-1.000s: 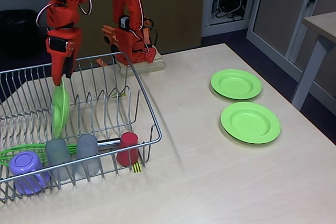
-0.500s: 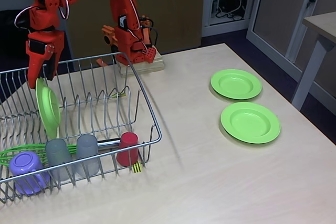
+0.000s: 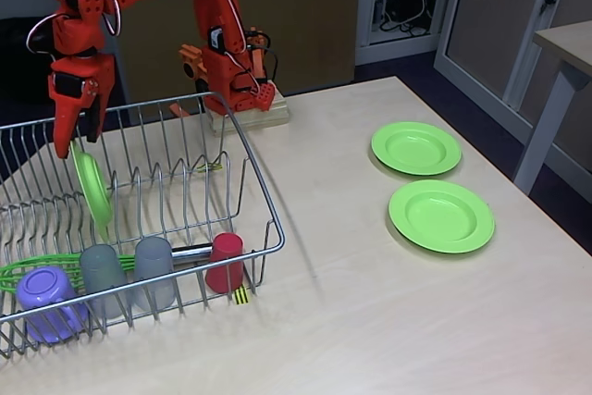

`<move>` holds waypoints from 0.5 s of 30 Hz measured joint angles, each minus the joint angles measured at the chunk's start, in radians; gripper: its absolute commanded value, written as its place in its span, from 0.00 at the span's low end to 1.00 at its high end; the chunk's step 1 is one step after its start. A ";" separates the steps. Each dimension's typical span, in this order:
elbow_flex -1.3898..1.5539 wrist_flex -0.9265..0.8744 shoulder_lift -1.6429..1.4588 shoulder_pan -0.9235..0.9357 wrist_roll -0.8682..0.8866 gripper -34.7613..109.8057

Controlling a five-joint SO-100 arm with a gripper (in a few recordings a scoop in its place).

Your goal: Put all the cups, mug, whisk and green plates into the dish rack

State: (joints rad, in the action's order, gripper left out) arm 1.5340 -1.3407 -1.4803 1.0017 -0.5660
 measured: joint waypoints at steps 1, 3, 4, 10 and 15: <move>0.002 -0.017 -0.005 -0.002 0.000 0.46; 0.015 -0.017 -0.026 -0.002 0.000 0.46; 0.017 -0.037 -0.038 -0.002 0.000 0.46; -0.006 -0.101 -0.094 -0.015 -0.002 0.46; -0.011 -0.132 -0.156 -0.032 -0.002 0.46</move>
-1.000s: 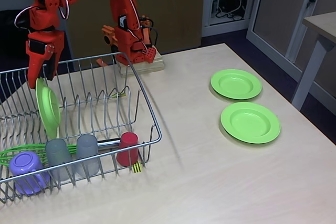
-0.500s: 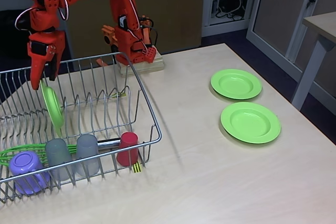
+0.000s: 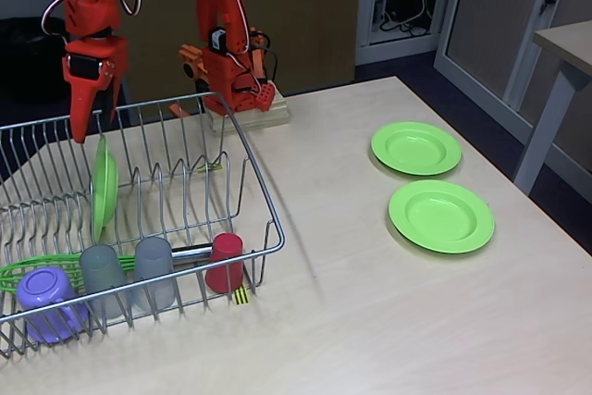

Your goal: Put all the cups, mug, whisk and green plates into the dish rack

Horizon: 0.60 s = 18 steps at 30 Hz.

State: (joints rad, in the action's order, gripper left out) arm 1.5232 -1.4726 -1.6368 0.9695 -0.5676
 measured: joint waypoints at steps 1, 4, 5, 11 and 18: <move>0.000 -0.009 -0.017 -0.009 0.002 0.46; 0.029 -0.028 -0.106 -0.055 0.005 0.44; 0.044 -0.034 -0.143 -0.072 0.011 0.44; 0.224 -0.103 -0.416 -0.287 0.126 0.42; 0.420 -0.097 -0.634 -0.811 0.417 0.40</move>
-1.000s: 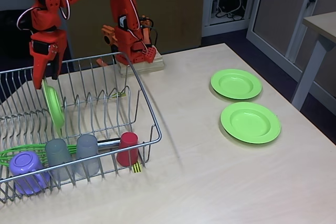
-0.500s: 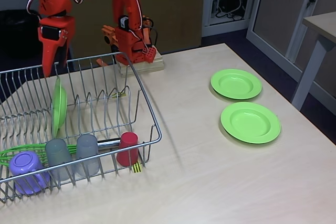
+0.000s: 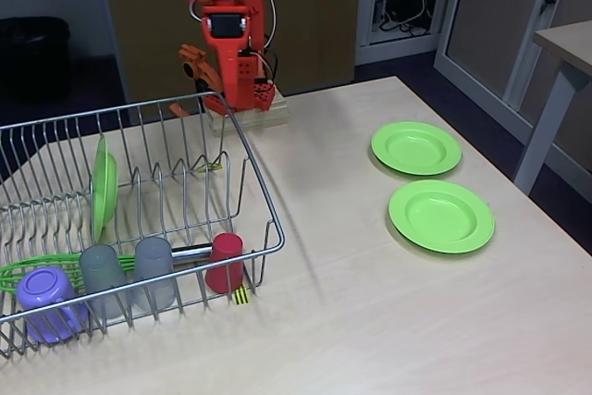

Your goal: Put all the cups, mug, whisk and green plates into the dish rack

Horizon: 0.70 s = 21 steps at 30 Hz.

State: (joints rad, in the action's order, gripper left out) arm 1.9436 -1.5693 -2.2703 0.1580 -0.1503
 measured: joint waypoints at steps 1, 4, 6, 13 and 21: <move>0.023 0.029 -0.008 -0.084 0.040 0.40; 0.089 0.144 0.009 -0.291 0.117 0.43; 0.138 0.230 0.049 -0.423 0.135 0.47; 0.183 0.548 0.316 -0.712 0.192 0.51; 0.153 0.801 0.640 -0.793 0.195 0.52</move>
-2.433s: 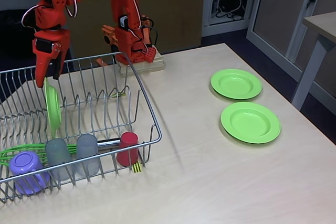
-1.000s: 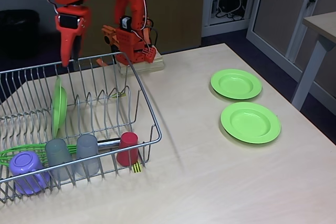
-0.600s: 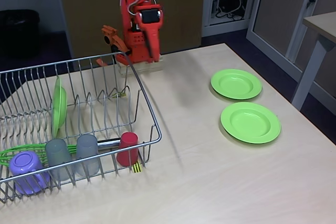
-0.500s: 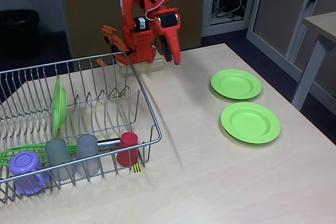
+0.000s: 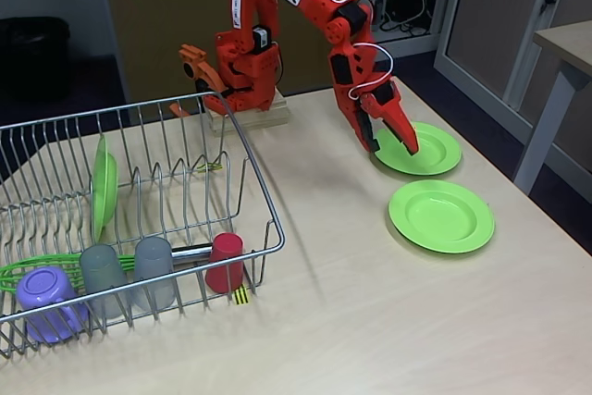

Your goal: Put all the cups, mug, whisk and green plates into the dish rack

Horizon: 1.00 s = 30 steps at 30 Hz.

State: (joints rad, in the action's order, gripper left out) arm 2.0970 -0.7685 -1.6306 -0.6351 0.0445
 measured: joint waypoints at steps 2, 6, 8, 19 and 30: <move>-0.018 0.049 0.069 -0.005 0.000 0.51; -0.061 0.112 0.193 -0.002 0.000 0.51; -0.091 0.138 0.242 0.002 0.002 0.51; -0.242 0.192 0.468 -0.003 0.118 0.50; -0.314 0.192 0.629 -0.006 0.304 0.41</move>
State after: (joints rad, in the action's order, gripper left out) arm 1.7825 -0.5768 -1.0017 -0.6412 0.3482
